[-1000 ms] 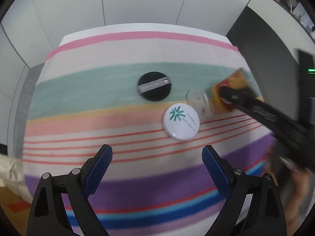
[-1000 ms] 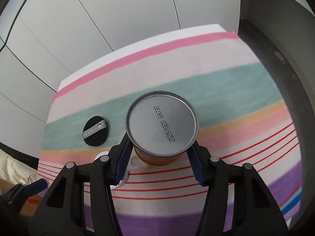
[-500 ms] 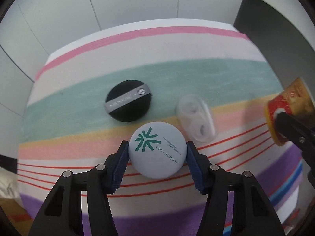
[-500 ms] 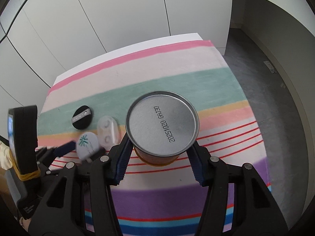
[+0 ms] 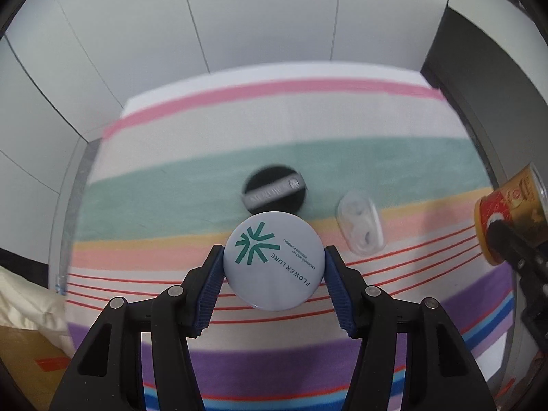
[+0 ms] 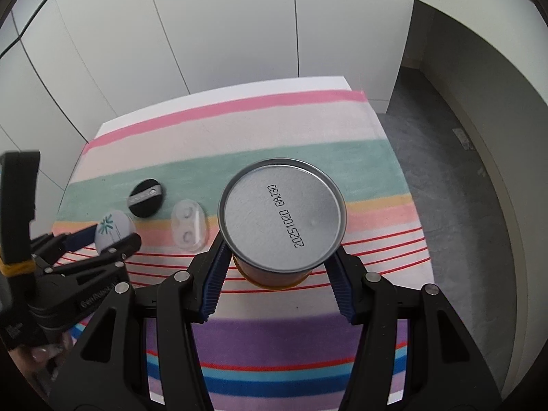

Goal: Organize objects
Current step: 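Lift the white jar and the can up off the cloth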

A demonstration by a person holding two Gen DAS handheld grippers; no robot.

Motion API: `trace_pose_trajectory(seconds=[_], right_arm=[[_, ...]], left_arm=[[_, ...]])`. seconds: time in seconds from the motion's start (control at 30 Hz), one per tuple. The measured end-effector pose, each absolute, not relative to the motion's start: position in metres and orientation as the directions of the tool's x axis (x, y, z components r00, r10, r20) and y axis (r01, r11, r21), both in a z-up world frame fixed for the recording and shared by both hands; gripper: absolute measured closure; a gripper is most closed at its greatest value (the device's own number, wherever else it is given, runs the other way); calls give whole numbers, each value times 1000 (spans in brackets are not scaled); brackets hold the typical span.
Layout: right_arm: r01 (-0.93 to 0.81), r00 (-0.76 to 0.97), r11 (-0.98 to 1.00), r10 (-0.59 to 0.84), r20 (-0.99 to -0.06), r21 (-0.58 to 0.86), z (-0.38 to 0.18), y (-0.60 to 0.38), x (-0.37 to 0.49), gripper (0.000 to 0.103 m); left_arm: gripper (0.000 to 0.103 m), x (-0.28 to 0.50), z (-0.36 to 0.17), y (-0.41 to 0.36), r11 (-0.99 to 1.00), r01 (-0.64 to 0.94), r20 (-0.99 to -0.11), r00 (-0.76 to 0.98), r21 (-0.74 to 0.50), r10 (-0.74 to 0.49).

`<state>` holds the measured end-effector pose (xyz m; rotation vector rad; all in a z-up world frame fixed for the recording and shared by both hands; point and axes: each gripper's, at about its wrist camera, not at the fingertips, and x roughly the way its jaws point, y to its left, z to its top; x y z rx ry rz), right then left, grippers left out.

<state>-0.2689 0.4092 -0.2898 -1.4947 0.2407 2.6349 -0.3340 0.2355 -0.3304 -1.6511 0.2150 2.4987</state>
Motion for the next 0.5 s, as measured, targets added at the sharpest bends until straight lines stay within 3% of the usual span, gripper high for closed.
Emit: trace_pose_trajectory(seconds=[0.2, 0.3, 0.5], right_arm=[[-113, -552, -992, 13, -834, 60, -243, 396, -263, 47], [-93, -575, -995, 26, -818, 34, -209, 388, -261, 47], [-26, -642, -999, 45, -766, -36, -127, 366, -242, 47]], left_arm=[[45, -336, -265, 212, -991, -135, -905, -424, 20, 39], [45, -334, -231, 196, -993, -112, -897, -435, -34, 80], [45, -311, -147, 182, -991, -128, -849, -521, -24, 88]])
